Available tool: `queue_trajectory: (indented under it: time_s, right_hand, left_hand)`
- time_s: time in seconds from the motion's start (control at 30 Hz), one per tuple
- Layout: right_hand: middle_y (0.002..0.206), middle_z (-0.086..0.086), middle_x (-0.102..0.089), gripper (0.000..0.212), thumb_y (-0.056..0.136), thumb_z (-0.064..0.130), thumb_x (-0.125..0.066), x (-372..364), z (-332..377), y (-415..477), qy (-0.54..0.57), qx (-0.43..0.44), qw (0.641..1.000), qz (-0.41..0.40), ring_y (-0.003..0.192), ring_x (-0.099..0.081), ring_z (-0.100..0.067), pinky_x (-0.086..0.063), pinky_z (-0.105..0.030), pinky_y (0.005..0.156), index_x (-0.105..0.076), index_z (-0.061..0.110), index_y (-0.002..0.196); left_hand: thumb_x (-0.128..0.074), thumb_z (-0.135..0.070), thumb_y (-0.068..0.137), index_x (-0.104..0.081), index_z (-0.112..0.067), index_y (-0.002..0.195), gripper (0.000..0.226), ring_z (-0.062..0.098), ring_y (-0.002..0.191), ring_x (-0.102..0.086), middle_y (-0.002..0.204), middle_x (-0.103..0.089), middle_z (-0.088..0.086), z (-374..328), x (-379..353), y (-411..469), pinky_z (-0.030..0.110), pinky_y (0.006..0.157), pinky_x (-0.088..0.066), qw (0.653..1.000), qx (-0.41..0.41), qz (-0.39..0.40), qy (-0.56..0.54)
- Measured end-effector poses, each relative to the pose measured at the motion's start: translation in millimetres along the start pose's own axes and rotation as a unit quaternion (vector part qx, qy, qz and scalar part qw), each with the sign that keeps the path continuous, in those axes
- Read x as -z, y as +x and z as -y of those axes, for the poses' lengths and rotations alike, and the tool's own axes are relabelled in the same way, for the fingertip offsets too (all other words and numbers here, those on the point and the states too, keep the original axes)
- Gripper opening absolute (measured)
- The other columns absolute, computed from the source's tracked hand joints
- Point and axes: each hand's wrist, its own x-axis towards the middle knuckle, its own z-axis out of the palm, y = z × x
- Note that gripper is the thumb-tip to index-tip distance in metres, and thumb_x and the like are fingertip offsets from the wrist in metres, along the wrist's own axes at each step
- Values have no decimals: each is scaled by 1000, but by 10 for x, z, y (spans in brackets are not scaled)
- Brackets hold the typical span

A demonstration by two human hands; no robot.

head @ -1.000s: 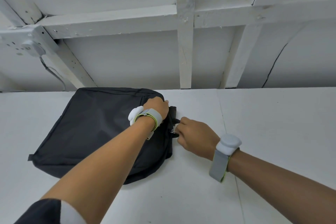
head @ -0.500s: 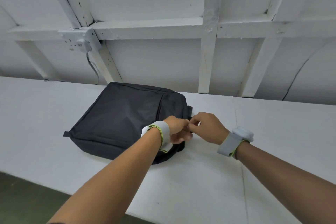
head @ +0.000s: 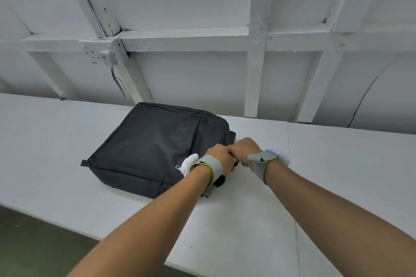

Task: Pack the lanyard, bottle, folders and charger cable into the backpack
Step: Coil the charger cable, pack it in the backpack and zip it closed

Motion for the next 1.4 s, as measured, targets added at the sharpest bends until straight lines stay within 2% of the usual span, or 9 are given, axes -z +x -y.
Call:
queue_trajectory:
  time_s: [0.23,0.4,0.5,0.6,0.8,1.03,1.13,1.23,1.4]
  right_hand:
    - [73,-12,-61,25,80,27,-66,-3,19,197,-19,20,999,-45,65,-53,-28,-38,-31,56,-58,5,73]
    - [73,-9,-59,39,90,38,-56,66,-2,257,-162,54,984,-51,73,-57,-30,-33,-26,53,-57,4,70]
    - [90,-12,-55,29,94,33,-55,7,-5,107,-223,134,961,-93,92,-61,-37,-37,-27,66,-56,5,86]
    - [112,-9,-46,25,86,30,-61,-53,-16,-141,-249,256,921,-156,95,-54,-32,-48,-36,73,-53,14,103]
    - [125,1,-44,35,78,38,-65,-111,-248,-362,-445,383,809,-23,112,-40,-26,-39,-35,86,-55,25,108]
    - [99,-4,-59,21,82,38,-70,-152,-354,-245,-488,451,739,-112,85,-53,-30,-36,-36,63,-64,20,90]
    - [86,-3,-59,23,73,33,-79,-143,-359,-202,-490,450,734,-136,72,-54,-28,-31,-33,54,-62,19,78]
    - [90,-4,-60,20,79,32,-76,-46,-381,-142,-487,426,748,-147,77,-55,-31,-30,-33,56,-62,18,82]
    - [98,-6,-59,16,87,34,-67,-86,-439,-143,-479,428,755,-130,83,-52,-31,-32,-33,61,-61,19,89]
  left_hand:
    - [-47,-23,95,-69,-16,73,32,22,78,-71,93,-78,2,124,148,-14,32,83,-58,984,11,34,173]
    - [-41,-22,98,-75,-15,93,34,17,79,-62,107,-75,-4,263,211,-177,29,90,-53,963,57,108,241]
    - [-43,-18,93,-75,-9,102,35,18,76,-60,102,-76,-2,301,257,-251,30,88,-54,970,58,100,216]
    - [-45,-19,91,-75,-9,96,32,17,67,-61,94,-78,-2,351,231,-255,29,86,-55,977,58,90,184]
    - [-49,-21,90,-66,-15,76,23,13,55,-56,82,-76,0,378,191,-223,27,79,-55,981,40,86,169]
    - [-49,-23,87,-76,-14,84,29,14,57,-62,75,-77,-7,452,242,-317,26,73,-57,979,48,44,193]
    - [-51,-21,88,-78,-14,92,29,16,78,-69,88,-78,-7,578,372,-434,28,82,-57,959,87,58,262]
    - [-49,-16,91,-77,-13,95,29,12,97,-70,96,-77,-7,920,467,-573,24,72,-51,941,132,41,309]
    - [-51,-17,88,-62,-16,70,21,17,75,-68,89,-77,-1,1288,516,-606,26,68,-48,933,120,-34,338]
